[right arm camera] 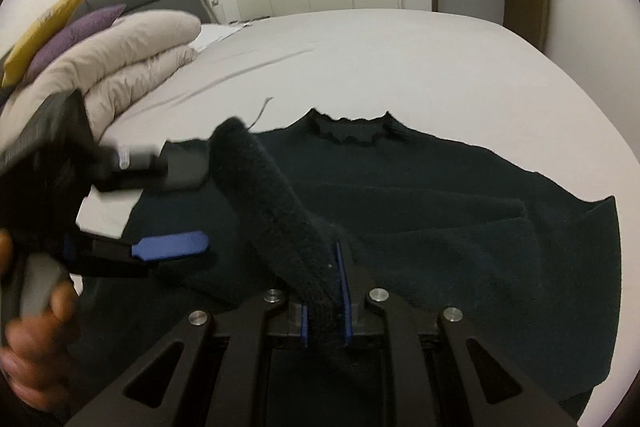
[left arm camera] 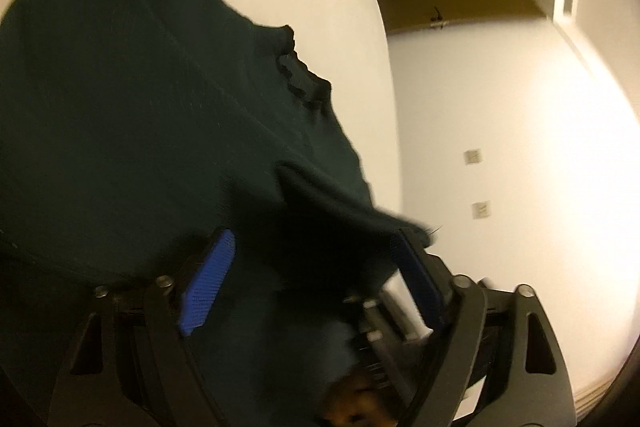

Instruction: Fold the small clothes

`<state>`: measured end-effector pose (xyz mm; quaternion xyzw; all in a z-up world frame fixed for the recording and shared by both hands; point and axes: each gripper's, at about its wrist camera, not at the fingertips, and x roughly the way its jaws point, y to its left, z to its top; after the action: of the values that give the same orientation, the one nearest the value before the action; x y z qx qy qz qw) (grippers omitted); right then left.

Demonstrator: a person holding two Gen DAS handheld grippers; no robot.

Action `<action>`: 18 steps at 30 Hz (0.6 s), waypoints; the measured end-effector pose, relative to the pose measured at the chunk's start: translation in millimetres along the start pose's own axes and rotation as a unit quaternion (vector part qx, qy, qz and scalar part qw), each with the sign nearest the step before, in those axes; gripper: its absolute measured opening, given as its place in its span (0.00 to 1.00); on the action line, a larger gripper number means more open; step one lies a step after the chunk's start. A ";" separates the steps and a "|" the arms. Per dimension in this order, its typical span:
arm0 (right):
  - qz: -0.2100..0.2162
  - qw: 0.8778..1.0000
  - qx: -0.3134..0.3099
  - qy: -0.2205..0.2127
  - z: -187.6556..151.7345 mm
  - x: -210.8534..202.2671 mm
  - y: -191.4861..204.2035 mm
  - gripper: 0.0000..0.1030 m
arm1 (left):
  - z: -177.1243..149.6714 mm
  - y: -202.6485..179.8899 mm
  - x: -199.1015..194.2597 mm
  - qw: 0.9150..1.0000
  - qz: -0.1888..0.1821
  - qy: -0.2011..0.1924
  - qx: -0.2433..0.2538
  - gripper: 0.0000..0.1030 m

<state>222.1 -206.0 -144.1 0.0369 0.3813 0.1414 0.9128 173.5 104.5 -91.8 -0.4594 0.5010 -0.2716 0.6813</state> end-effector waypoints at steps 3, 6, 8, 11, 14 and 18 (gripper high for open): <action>-0.003 1.000 -0.022 0.007 -3.4 3.5 9.8 0.17 | 4.4 3.2 6.0 1.000 -0.014 0.012 -0.022 0.91; -0.002 1.000 -0.025 0.010 -5.5 5.8 13.1 0.17 | 4.3 3.9 6.0 1.000 -0.017 0.012 -0.023 0.91; -0.003 1.000 -0.028 0.011 -6.0 5.7 14.8 0.17 | 5.5 4.0 15.8 0.999 -0.002 0.030 -0.019 0.91; -0.002 0.999 -0.034 0.013 -6.6 6.8 18.4 0.18 | 9.0 6.7 34.7 0.998 0.002 0.049 -0.027 0.79; 0.005 0.999 -0.036 0.017 -7.4 4.4 19.8 0.21 | 12.9 6.2 50.4 0.997 -0.010 0.069 -0.036 0.43; 0.023 1.000 -0.012 0.010 -11.8 -9.7 9.9 0.34 | 13.7 4.2 49.7 0.997 -0.014 0.068 -0.026 0.32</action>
<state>205.0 -199.7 -144.1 0.0332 0.3880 0.1674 0.9057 203.3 69.9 -116.1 -0.4646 0.5468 -0.2986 0.6292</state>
